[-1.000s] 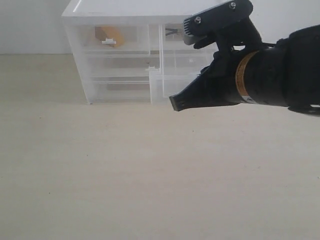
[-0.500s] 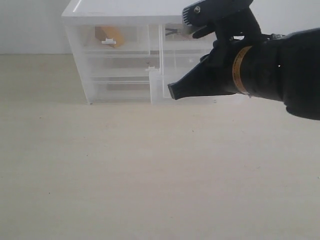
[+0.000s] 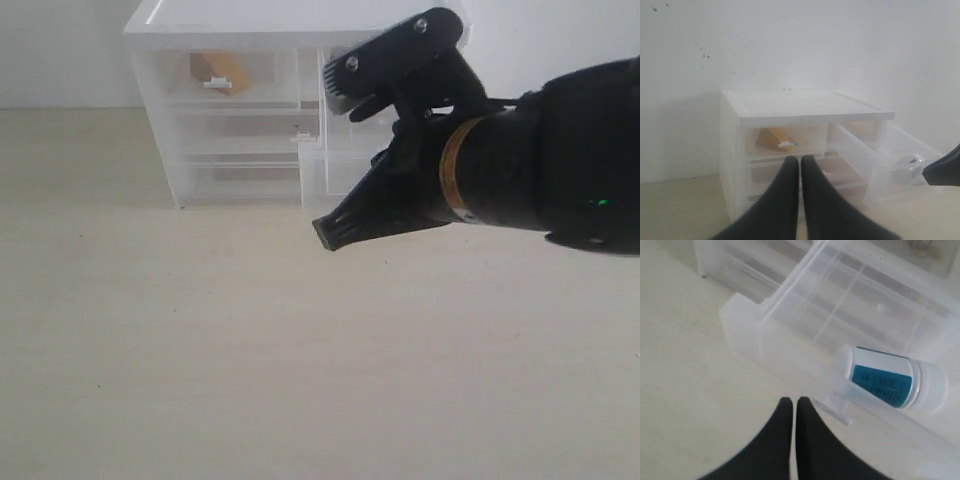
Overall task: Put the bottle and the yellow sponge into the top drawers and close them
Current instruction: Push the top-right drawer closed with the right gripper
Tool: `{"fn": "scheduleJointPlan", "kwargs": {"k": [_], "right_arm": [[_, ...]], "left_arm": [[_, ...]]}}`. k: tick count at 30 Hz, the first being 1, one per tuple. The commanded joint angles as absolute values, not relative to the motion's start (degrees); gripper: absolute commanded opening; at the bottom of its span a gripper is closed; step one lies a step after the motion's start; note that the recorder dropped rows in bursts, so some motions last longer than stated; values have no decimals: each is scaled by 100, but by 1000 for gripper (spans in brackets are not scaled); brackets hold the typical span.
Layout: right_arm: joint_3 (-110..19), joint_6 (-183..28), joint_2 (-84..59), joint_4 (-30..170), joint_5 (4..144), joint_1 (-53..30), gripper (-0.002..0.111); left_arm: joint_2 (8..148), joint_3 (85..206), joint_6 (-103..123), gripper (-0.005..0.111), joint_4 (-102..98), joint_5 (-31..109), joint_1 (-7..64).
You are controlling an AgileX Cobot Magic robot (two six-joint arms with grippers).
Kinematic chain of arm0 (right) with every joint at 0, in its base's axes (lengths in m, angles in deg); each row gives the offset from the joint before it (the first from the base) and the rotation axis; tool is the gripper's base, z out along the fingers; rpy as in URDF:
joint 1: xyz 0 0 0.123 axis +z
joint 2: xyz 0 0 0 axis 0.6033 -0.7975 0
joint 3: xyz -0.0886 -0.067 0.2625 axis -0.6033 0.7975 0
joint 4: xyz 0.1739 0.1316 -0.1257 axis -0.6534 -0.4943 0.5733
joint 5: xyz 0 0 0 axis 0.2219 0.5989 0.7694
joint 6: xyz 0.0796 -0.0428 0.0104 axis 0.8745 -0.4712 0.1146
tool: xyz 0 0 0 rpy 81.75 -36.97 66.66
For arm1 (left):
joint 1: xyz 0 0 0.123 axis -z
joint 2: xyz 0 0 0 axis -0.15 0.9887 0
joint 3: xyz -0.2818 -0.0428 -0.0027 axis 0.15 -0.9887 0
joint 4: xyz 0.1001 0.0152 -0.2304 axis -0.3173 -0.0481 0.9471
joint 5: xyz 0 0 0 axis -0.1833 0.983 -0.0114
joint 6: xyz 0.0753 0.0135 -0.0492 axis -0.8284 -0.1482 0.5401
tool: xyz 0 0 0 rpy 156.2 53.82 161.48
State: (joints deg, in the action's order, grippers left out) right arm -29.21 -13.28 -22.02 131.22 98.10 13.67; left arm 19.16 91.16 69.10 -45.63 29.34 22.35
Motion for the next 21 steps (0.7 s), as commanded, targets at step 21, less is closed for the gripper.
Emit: {"fn": "scheduleJointPlan", "kwargs": {"k": [21], "right_arm": [[-2918, -951, -1467, 13139, 9581, 1156, 3]], "left_arm": [[1873, 9090, 6991, 4, -4536, 2865, 2218]]}}
